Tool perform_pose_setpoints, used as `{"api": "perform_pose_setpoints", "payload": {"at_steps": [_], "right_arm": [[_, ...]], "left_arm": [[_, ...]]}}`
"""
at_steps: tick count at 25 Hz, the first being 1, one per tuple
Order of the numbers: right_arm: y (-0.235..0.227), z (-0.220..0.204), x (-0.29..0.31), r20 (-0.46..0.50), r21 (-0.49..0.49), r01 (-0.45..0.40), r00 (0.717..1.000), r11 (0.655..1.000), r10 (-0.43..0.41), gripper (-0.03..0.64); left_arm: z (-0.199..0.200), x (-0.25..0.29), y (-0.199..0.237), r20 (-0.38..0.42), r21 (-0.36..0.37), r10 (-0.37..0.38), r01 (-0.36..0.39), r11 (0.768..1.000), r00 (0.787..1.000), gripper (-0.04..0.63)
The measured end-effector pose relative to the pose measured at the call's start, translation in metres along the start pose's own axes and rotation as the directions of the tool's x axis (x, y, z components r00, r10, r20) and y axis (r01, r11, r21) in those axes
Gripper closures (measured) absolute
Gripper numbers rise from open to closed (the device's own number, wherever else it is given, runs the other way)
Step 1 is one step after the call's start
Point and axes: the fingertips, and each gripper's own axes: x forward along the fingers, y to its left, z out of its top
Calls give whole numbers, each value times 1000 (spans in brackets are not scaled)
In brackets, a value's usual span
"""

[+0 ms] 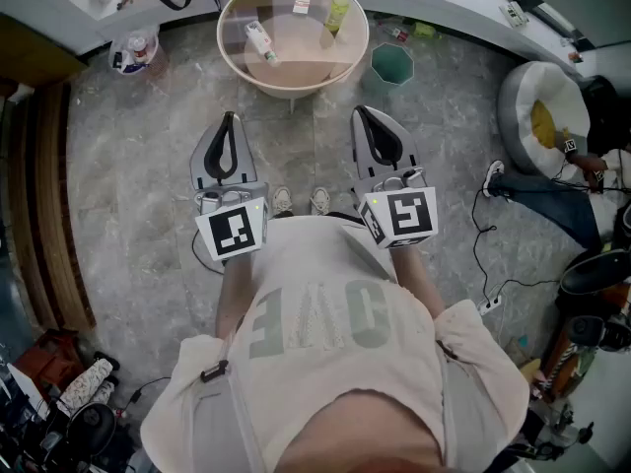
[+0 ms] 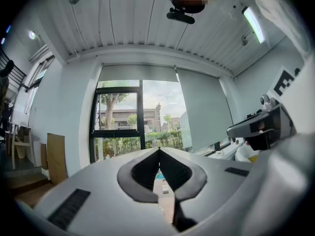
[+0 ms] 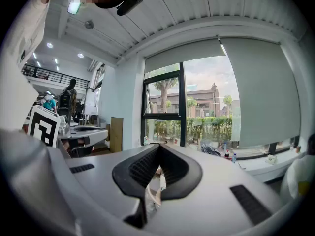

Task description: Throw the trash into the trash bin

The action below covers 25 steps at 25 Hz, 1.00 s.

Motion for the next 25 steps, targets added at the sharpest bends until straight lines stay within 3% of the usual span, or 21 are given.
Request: {"api": "perform_pose_setpoints", "payload": {"at_steps": [6, 13, 25], "right_arm": [[-4, -5, 2, 2, -1, 15, 1000, 1000, -15, 603], [-29, -8, -6, 16, -6, 73, 997, 997, -73, 603], [-67, -38, -45, 2, 10, 12, 1000, 1000, -12, 603]], "left_arm": [[12, 13, -13, 42, 35, -36, 34, 999, 998, 583], [21, 32, -8, 24, 47, -35, 34, 998, 999, 583], [27, 42, -55, 31, 112, -36, 33, 993, 999, 583]]}}
